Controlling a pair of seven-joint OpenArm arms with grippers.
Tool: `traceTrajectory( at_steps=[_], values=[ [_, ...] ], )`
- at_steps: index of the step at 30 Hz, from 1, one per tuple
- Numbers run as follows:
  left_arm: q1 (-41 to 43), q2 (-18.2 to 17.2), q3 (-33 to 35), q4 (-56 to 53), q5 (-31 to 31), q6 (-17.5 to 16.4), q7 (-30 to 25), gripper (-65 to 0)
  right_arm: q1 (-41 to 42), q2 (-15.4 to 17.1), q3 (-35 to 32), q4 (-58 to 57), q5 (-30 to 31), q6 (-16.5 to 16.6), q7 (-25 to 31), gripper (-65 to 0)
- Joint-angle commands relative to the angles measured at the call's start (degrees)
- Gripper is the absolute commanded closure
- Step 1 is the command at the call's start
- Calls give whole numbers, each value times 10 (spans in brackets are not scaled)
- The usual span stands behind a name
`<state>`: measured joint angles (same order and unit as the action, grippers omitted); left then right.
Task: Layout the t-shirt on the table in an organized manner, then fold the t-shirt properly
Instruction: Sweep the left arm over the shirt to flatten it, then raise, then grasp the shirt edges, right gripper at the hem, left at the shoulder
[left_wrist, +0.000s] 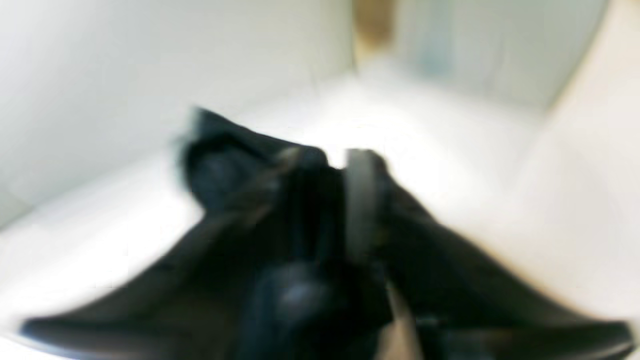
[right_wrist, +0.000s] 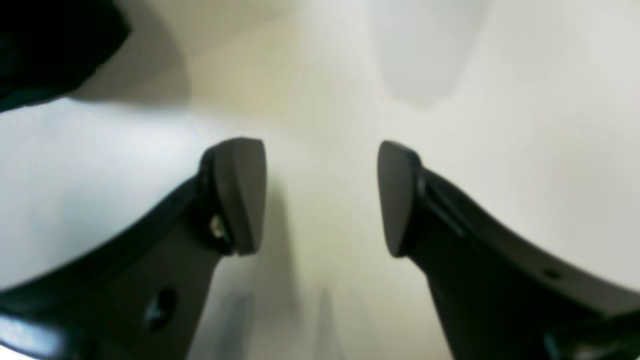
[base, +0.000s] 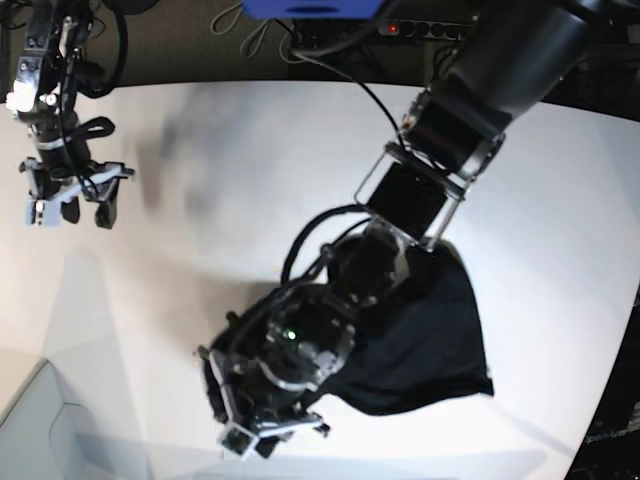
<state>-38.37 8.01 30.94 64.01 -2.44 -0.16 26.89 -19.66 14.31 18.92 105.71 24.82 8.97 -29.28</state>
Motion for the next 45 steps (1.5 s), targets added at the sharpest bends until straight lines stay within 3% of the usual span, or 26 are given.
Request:
traceTrajectory(
  at_steps=[1,4,7,9,15,20,24,31,38,45],
  values=[
    [-25,10,27,6,-15,3,-50,-315,4,2,7,10,5,0,15,-363],
    [-14,10,73,19,-70,4,-101,-458,3,-5,21,10,5,0,15,-363],
    [28,10,33,79,-111,4,-104,-536,3,-13,24,11,5,0,15,-363],
    [53,-2,1,119,-111,4,-103,-539,3,-13,24,11,5,0,15,-363],
    [152,-105,-150,177,-118,4,-103,-539,3,-22,20,11,5,0,15,-363],
    [267,-146,-267,203,-118,4,-103,-540,8,-26,19,11,5,0,15,-363],
    [351,-148,-320,239,-118,4,-103,-540,19,-24,-3,11,5,0,15,-363],
    [431,-152,-328,239,-112,3,-103,-540,21,-26,-22,11,5,0,15,-363],
    [397,-148,-328,123,-117,1,-107,-540,20,-26,-22,11,5,0,15,-363],
    [346,-145,-325,73,-118,1,-107,-540,19,-26,-23,9,5,0,13,-363]
  ],
)
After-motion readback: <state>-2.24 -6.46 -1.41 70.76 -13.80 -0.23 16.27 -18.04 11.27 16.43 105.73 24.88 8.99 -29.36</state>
